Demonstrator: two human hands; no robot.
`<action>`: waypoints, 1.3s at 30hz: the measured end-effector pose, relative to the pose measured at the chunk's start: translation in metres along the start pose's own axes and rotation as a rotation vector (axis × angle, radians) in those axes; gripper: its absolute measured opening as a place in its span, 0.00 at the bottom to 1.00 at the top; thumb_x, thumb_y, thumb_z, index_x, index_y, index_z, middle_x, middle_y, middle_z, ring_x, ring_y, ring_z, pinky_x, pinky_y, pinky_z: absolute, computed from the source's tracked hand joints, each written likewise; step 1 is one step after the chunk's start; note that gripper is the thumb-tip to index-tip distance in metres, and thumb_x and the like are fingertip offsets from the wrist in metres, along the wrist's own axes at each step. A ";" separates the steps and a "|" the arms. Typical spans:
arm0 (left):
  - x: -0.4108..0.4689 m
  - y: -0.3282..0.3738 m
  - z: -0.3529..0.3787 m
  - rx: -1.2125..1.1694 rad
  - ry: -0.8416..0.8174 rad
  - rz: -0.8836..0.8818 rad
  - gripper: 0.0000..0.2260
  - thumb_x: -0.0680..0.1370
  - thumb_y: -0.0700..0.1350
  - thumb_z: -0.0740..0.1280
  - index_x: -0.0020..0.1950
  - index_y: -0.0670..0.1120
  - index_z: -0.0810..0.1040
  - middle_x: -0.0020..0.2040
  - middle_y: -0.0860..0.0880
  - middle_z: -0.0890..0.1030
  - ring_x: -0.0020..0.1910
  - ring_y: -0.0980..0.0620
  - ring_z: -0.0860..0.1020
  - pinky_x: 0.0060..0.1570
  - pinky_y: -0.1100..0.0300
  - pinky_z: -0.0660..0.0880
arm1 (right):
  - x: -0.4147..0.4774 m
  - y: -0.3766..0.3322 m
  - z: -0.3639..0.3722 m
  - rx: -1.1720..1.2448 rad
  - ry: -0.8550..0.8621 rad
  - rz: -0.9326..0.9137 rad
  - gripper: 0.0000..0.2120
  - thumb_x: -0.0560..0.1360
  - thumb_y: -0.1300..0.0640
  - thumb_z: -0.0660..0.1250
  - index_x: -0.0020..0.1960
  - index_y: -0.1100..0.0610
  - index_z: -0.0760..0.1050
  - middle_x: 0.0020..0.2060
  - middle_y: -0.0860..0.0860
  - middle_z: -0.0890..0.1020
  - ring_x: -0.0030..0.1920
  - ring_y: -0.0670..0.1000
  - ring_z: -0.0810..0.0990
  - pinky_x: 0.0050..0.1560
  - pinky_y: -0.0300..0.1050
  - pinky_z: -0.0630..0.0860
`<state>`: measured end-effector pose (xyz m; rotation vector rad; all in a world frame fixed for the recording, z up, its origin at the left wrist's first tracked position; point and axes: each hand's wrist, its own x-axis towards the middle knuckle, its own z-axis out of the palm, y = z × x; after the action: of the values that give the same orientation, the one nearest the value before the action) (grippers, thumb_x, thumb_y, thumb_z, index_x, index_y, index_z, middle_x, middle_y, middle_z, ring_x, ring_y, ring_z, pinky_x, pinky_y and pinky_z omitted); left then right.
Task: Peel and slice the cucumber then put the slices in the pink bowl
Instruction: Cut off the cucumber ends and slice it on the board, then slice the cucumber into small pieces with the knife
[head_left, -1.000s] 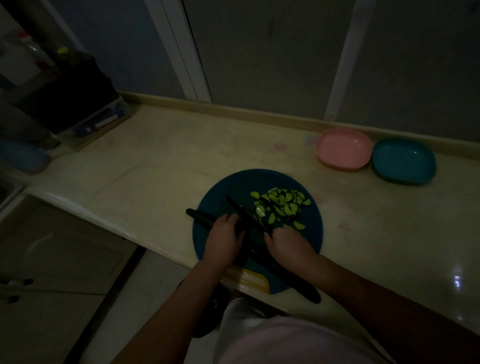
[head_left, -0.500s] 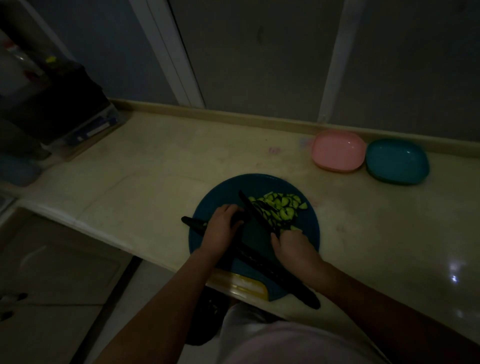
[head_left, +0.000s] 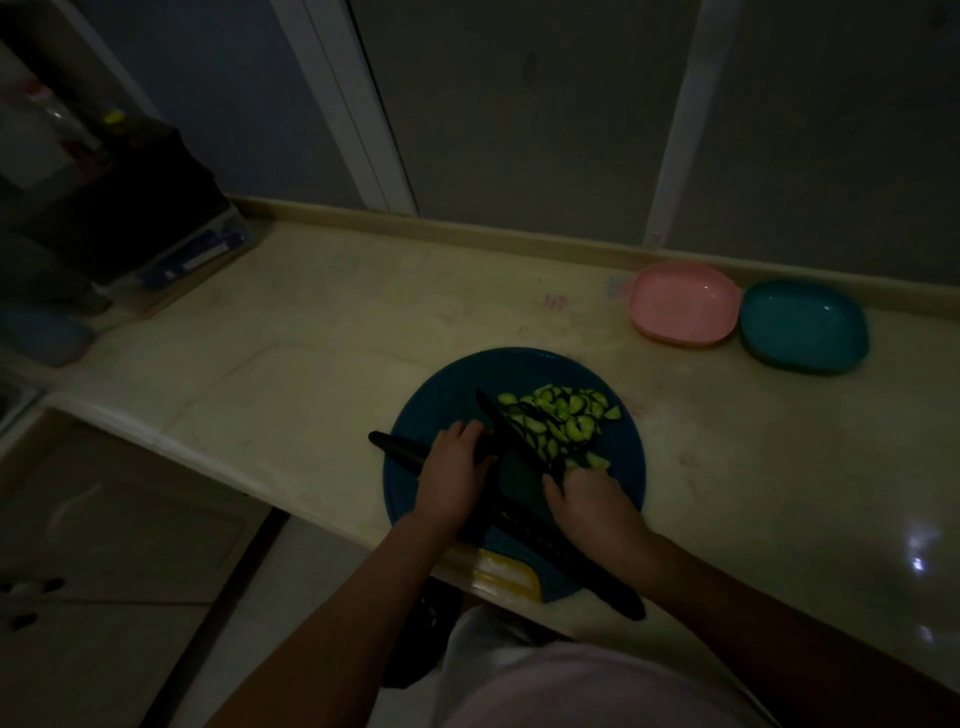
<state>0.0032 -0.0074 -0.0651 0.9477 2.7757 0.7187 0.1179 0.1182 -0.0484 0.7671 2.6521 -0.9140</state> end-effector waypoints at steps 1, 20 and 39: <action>0.004 -0.001 -0.002 -0.003 -0.011 0.017 0.10 0.75 0.40 0.68 0.55 0.42 0.76 0.51 0.44 0.77 0.51 0.45 0.72 0.42 0.61 0.62 | 0.000 -0.001 0.000 0.009 0.000 0.008 0.22 0.81 0.50 0.53 0.30 0.54 0.62 0.27 0.47 0.67 0.25 0.43 0.64 0.23 0.37 0.59; 0.021 -0.013 -0.002 -0.178 -0.086 0.036 0.14 0.74 0.38 0.68 0.59 0.46 0.75 0.56 0.47 0.75 0.58 0.48 0.72 0.56 0.61 0.68 | 0.012 -0.002 -0.023 0.227 0.059 0.081 0.21 0.79 0.50 0.60 0.32 0.61 0.72 0.28 0.54 0.74 0.26 0.49 0.70 0.24 0.41 0.64; 0.034 0.039 -0.036 0.228 -0.247 0.502 0.49 0.68 0.65 0.69 0.72 0.62 0.33 0.74 0.45 0.32 0.71 0.46 0.29 0.64 0.45 0.27 | -0.001 -0.040 -0.080 -0.553 0.259 0.036 0.13 0.67 0.52 0.74 0.43 0.61 0.77 0.39 0.55 0.81 0.37 0.49 0.80 0.32 0.35 0.59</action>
<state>-0.0122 0.0258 -0.0140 1.6837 2.4517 0.3016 0.0928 0.1414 0.0348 0.8224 2.8809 -0.0467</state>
